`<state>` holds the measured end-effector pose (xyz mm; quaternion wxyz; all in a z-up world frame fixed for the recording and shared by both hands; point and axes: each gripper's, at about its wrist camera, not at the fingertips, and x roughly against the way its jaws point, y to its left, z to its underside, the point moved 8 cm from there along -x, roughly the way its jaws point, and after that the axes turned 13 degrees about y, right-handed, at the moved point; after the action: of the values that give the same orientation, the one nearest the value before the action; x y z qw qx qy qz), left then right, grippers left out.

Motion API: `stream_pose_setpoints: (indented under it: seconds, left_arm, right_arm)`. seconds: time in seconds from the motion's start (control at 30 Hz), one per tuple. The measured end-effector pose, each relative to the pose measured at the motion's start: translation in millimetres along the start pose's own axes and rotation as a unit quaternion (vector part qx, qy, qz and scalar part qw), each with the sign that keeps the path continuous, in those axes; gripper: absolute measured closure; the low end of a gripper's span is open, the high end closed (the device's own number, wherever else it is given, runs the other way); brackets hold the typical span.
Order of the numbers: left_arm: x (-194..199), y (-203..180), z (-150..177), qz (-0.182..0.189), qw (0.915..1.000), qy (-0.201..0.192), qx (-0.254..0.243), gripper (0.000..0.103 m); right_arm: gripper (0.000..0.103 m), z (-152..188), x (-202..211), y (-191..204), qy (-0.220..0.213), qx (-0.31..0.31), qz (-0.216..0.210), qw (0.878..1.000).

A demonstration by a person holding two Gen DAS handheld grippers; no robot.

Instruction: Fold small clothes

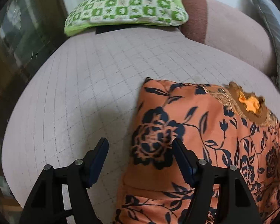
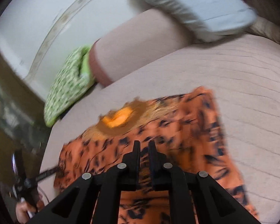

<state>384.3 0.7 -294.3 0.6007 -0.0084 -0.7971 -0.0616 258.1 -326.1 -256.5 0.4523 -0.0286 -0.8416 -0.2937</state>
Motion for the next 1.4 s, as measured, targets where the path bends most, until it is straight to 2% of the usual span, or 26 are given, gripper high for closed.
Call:
stream_pose_setpoints:
  seconds: [0.07,0.13,0.2,0.27,0.43,0.6,0.7,0.83,1.0,1.07,1.2,1.27,1.33,1.4]
  left_arm:
    - [-9,-9,3,-0.032,0.9991,0.010,-0.026,0.025]
    - [-21,-11,11,-0.069,0.9961,0.026,-0.049,0.024]
    - [-25,-14,11,-0.078,0.9949,0.023,-0.059,0.022]
    - [-18,-13,9,-0.077,0.9952,0.018,-0.058,0.021]
    - [11,-15,0,-0.088,0.9934,-0.047,-0.057,0.021]
    - [38,-29,-7,-0.084,0.9871,-0.113,-0.075,0.021]
    - [54,-36,-12,-0.067,0.9845,-0.145,-0.073,0.021]
    - [71,-40,-19,-0.051,0.9810,-0.175,-0.067,0.021]
    - [83,-40,-23,-0.040,0.9783,-0.195,-0.056,0.021]
    - [88,-40,-22,-0.039,0.9774,-0.201,-0.052,0.021]
    - [91,-38,-20,-0.040,0.9772,-0.203,-0.049,0.021]
    - [92,-37,-20,-0.039,0.9772,-0.203,-0.048,0.021]
    - [95,-36,-20,-0.038,0.9767,-0.206,-0.047,0.021]
    - [97,-34,-19,-0.039,0.9763,-0.208,-0.047,0.021]
  right_arm:
    - [0.092,12,-21,8,0.033,0.011,0.009,0.999]
    - [0.092,25,-35,2,0.057,0.000,0.018,0.998]
    - [0.094,34,-48,-12,0.076,-0.024,0.029,0.996]
    - [0.094,34,-47,-19,0.069,-0.039,0.003,0.997]
    - [0.094,20,-43,-19,0.053,-0.033,0.016,0.998]
    - [0.094,-7,-51,-17,0.038,-0.037,0.022,0.998]
    - [0.094,-16,-67,-31,0.053,-0.043,0.044,0.997]
    - [0.094,-22,-68,-34,0.045,-0.046,0.029,0.997]
    - [0.094,-23,-49,-42,0.031,-0.045,0.031,0.998]
    - [0.094,-18,-41,-42,0.028,-0.046,0.018,0.998]
    - [0.094,-4,-30,-50,0.032,-0.043,0.028,0.998]
    - [0.094,6,-35,-62,0.052,-0.047,0.035,0.997]
    - [0.094,9,-30,-66,0.046,-0.050,0.020,0.997]
    - [0.094,11,-25,-66,0.047,-0.047,0.027,0.997]
